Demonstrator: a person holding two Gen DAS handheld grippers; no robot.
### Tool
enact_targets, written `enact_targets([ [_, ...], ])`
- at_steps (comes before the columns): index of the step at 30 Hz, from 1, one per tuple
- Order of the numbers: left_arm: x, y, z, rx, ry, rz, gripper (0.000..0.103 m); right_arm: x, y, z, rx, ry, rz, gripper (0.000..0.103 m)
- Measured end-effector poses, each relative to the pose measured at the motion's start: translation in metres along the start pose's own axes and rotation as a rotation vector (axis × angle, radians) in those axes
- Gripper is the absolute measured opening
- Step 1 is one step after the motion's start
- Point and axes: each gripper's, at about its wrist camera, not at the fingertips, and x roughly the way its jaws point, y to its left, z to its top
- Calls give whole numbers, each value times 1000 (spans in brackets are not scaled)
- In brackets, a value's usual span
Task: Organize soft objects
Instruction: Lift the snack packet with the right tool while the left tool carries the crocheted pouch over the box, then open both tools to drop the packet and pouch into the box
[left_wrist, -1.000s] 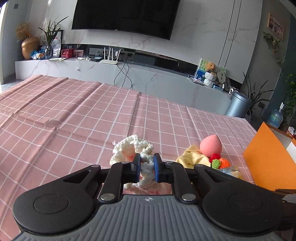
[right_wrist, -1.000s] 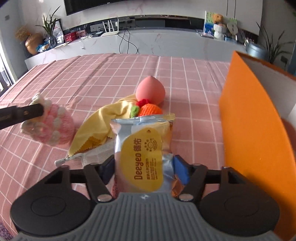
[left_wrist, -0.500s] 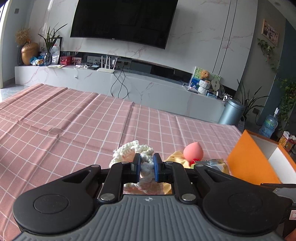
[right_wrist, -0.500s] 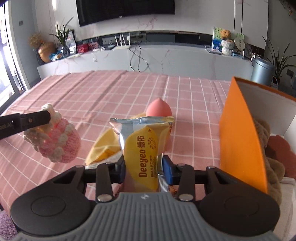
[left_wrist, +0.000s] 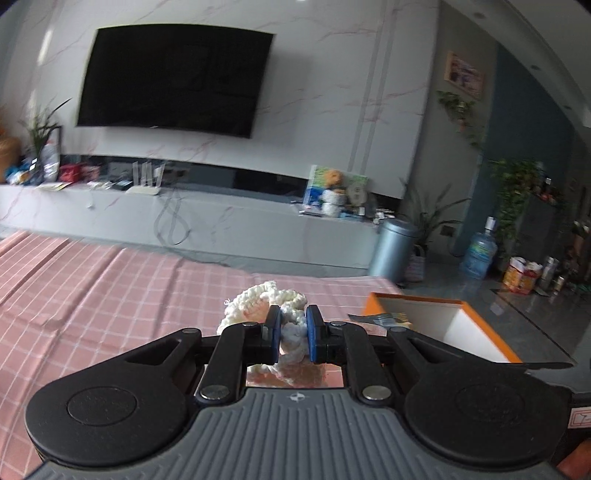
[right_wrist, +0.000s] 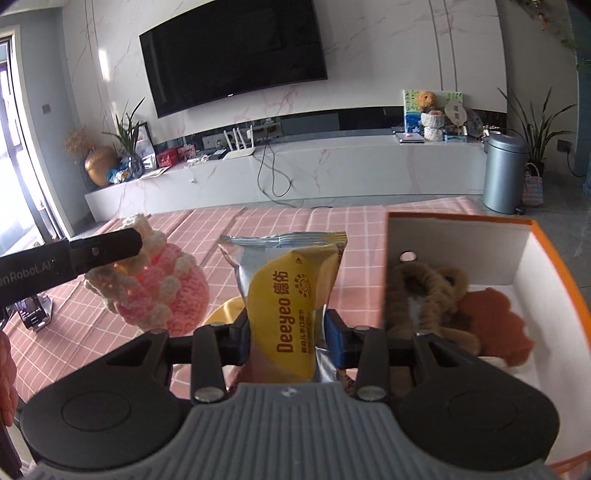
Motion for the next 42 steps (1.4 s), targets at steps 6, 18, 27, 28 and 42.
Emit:
enact_targets([
  [6,21,-55,11,77,6,-143,15,-34,-53,6,4,-20,-67,40],
  [18,100,-128,5,206,148,-287,15,-20,-153,20,-41,90,-227,40],
  [27,152,-149,2,267,210,-289,15,41,-188,43,-58,187,-261,41],
  [28,159,-150,2,266,217,-288,15,47,-190,46,-60,196,-257,41],
  [42,217,-156,-20,266,331,-279,16,93,-196,50,-129,284,-274,44],
])
